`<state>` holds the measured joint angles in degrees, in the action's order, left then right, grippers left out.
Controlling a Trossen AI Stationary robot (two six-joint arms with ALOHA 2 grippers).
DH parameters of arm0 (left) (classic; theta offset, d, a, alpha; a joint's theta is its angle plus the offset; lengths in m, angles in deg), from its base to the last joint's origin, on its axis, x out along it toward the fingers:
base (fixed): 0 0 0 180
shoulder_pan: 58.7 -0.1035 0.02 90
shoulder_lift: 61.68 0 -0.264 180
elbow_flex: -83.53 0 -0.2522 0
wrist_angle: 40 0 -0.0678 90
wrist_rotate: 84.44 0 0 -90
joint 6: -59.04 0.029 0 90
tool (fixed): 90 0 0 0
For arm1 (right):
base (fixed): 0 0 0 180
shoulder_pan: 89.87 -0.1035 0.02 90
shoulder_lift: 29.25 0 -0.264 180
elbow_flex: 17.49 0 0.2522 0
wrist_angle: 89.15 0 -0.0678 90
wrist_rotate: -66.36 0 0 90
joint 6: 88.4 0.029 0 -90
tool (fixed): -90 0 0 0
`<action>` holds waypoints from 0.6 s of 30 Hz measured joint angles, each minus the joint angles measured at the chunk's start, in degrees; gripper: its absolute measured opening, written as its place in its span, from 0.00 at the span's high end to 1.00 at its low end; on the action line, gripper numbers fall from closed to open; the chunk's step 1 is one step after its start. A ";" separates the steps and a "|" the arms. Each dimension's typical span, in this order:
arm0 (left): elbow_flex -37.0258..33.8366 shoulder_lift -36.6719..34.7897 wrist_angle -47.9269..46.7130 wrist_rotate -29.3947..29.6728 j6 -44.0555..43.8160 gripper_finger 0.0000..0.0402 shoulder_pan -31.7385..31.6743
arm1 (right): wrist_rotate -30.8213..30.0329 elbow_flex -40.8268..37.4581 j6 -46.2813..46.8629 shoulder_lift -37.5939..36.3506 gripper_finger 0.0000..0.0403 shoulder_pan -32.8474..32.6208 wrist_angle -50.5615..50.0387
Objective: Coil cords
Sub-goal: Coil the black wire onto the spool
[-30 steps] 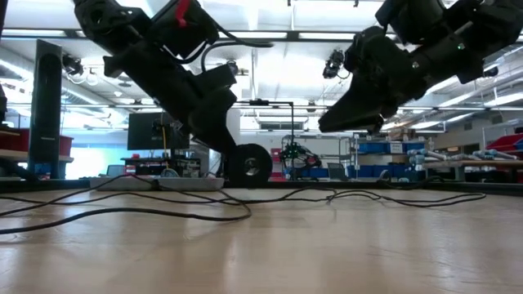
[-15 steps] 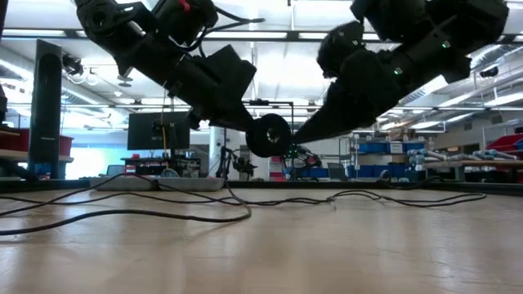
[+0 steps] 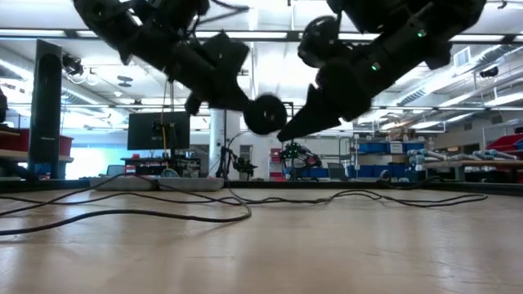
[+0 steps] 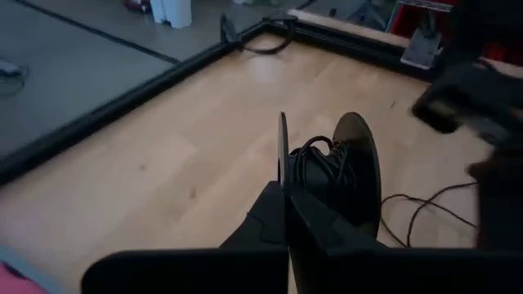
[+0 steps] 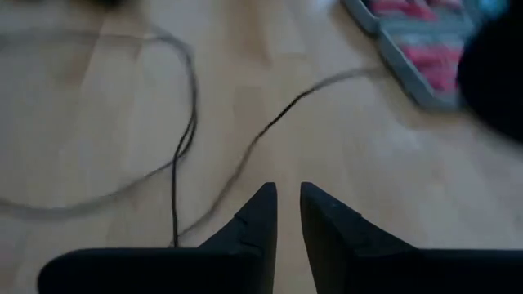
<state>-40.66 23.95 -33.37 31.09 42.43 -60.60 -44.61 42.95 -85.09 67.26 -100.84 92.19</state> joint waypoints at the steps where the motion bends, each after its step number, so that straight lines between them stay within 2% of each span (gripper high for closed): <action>1: 0.03 -1.01 0.38 0.14 0.62 1.00 -0.08 | -0.03 0.32 3.86 0.00 0.87 0.24 -0.18; 4: 0.06 -3.63 0.48 0.52 2.44 1.00 -0.14 | 0.17 0.43 14.53 0.00 0.87 1.00 0.96; 6: 0.04 -4.75 0.46 0.56 3.50 1.00 -0.15 | 0.18 0.40 17.52 0.00 0.87 1.39 4.13; 11: 0.04 -5.89 1.35 0.56 4.22 1.00 0.10 | 0.30 0.37 14.70 2.18 0.85 2.23 11.80; 18: 0.04 -5.91 1.56 0.42 4.39 1.00 1.01 | 2.23 0.58 13.58 11.68 0.76 4.01 26.48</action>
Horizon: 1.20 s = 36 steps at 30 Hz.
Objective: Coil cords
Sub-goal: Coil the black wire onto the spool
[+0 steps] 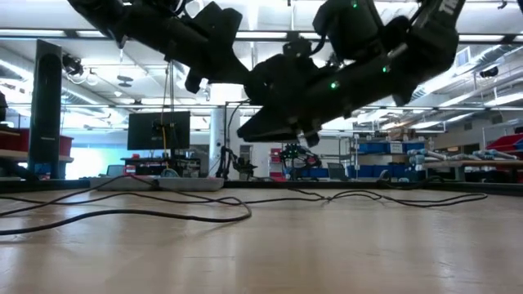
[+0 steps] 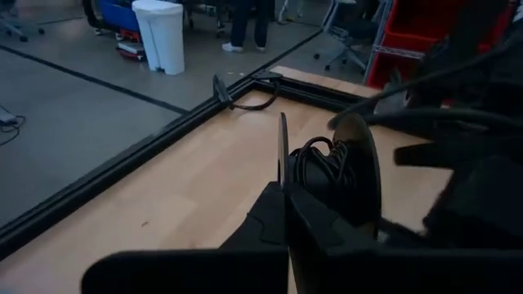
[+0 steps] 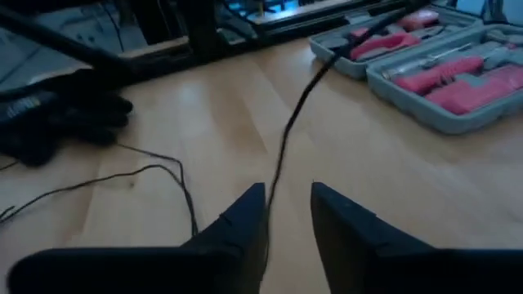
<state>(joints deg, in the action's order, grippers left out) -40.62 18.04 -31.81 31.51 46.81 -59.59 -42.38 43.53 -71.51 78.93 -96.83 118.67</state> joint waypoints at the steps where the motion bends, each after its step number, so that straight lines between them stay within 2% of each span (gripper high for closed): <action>1: 0.00 0.00 -0.48 0.01 0.00 1.00 0.14 | 0.01 0.00 -0.02 0.71 0.74 0.28 1.32; 3: 0.00 -0.17 -0.76 -0.10 0.00 1.00 0.18 | 0.48 0.04 -0.25 2.20 0.70 0.86 4.66; 10: 0.00 -1.01 -0.05 -0.36 1.28 1.00 0.25 | 2.32 0.28 -0.08 2.44 0.61 1.86 5.60; 20: 0.00 -1.03 3.98 -0.52 1.73 1.00 0.20 | 2.44 0.28 -2.12 2.38 0.61 1.86 5.72; 23: 0.00 -1.03 6.18 -0.54 1.74 1.00 0.20 | 1.97 0.28 -2.59 2.38 0.65 1.87 5.51; 26: 0.00 -1.03 6.76 -0.54 1.75 1.00 0.20 | 1.81 0.28 -2.70 2.38 0.73 1.90 5.70; 31: 0.00 -1.03 6.77 -0.52 1.75 1.00 0.18 | 1.78 0.28 -4.50 2.38 0.95 1.52 5.85; 36: 0.00 -1.03 2.83 2.11 1.75 1.00 0.18 | 1.57 0.26 -5.29 1.24 0.99 0.26 6.32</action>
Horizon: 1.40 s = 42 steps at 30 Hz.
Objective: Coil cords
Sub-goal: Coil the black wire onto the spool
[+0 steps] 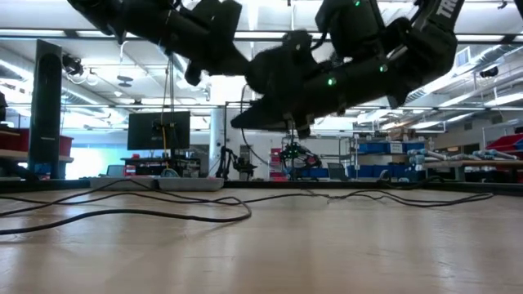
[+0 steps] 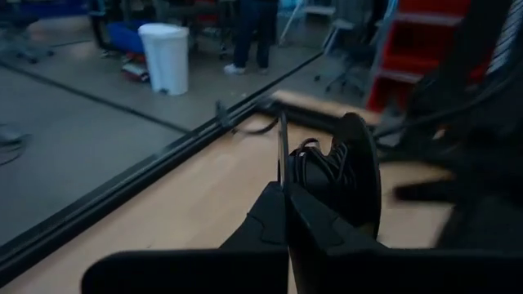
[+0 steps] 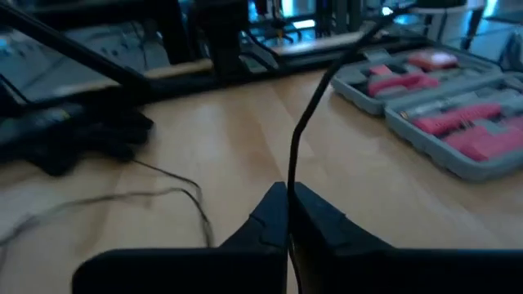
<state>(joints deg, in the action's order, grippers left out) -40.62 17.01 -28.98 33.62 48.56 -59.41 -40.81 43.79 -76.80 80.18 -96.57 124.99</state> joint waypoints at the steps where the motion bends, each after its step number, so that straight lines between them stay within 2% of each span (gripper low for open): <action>1: 0.00 0.00 -1.02 0.80 0.00 1.00 0.00 | 0.04 0.00 -0.04 -0.65 0.99 -0.12 -0.30; 8: 0.00 0.00 -7.14 1.05 -0.17 1.00 0.00 | 0.94 0.00 0.28 -6.44 0.99 -0.16 -9.06; 17: 0.00 0.04 -15.39 -3.73 -2.18 1.00 0.00 | 2.36 0.00 -1.06 -13.65 1.00 2.31 -15.44; 20: 0.00 0.04 -15.74 -5.37 -3.21 1.00 0.00 | 0.56 0.00 -0.73 -16.94 1.00 3.38 -22.34; 25: 0.00 -0.76 -13.79 -6.93 -3.52 1.00 0.00 | -6.27 0.02 4.01 -21.08 1.00 4.42 -37.19; 28: 0.00 -1.85 -11.18 -8.50 -3.52 1.00 0.00 | -7.33 0.00 6.47 -21.37 1.00 4.70 -41.57; 35: 0.00 -2.02 -4.43 -8.33 -3.41 1.00 0.00 | -1.91 0.02 6.21 -17.29 0.94 4.87 -34.05; 39: 0.00 -1.88 -4.27 -4.40 -3.28 1.00 0.00 | 1.67 0.04 3.81 -14.41 0.87 4.57 -26.37; 42: 0.02 -1.88 -4.97 -0.34 -1.90 1.00 0.02 | 2.01 0.02 3.35 -13.01 0.81 4.44 -24.54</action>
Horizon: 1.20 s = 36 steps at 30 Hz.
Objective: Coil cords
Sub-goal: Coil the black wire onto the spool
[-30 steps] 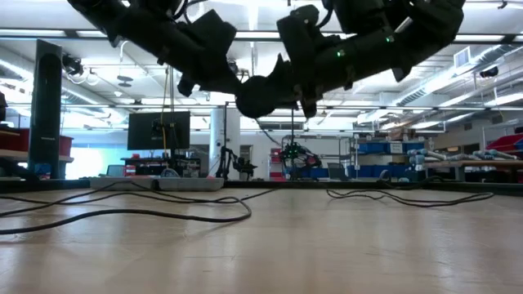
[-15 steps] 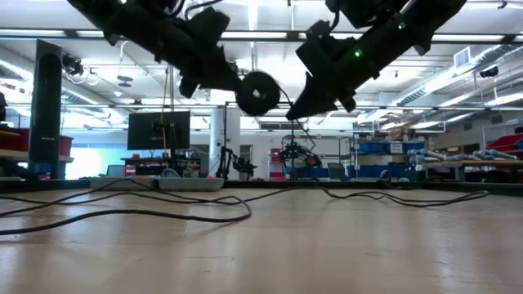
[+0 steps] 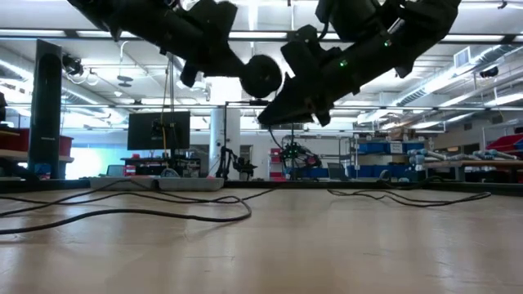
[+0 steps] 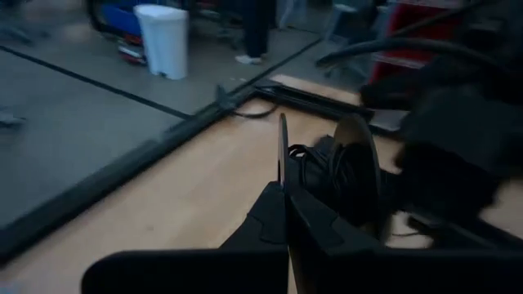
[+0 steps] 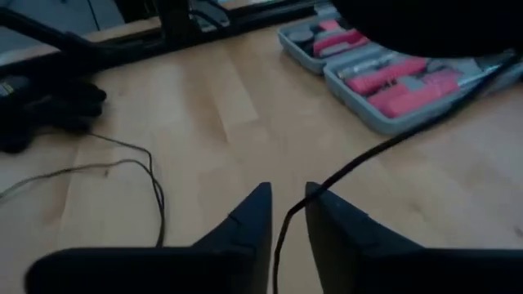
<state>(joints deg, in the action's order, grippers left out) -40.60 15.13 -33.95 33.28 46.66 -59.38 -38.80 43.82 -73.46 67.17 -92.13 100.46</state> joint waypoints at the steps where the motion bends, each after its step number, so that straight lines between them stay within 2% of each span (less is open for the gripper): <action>1: 0.00 0.00 -1.18 1.57 0.04 1.00 0.02 | 0.00 0.00 0.27 0.04 0.79 0.00 -0.67; 7: -0.02 0.04 -5.74 8.74 -0.08 1.00 0.08 | 0.10 -0.03 1.92 0.01 0.70 -0.62 -4.04; 13: -0.02 0.04 -5.24 11.59 0.11 1.00 0.71 | -2.32 -0.04 3.27 0.00 0.69 -1.54 -4.74; 23: -0.02 0.04 -4.35 11.37 -0.13 1.00 1.38 | -11.03 -0.04 1.45 0.02 0.76 -1.45 -4.93; 36: -0.02 0.04 0.84 10.54 0.98 1.00 2.31 | -10.45 -0.04 1.46 0.02 0.76 0.85 -5.07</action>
<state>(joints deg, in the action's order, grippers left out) -40.62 15.18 -33.11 43.83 47.64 -57.07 -49.25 43.77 -72.00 67.19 -91.28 95.39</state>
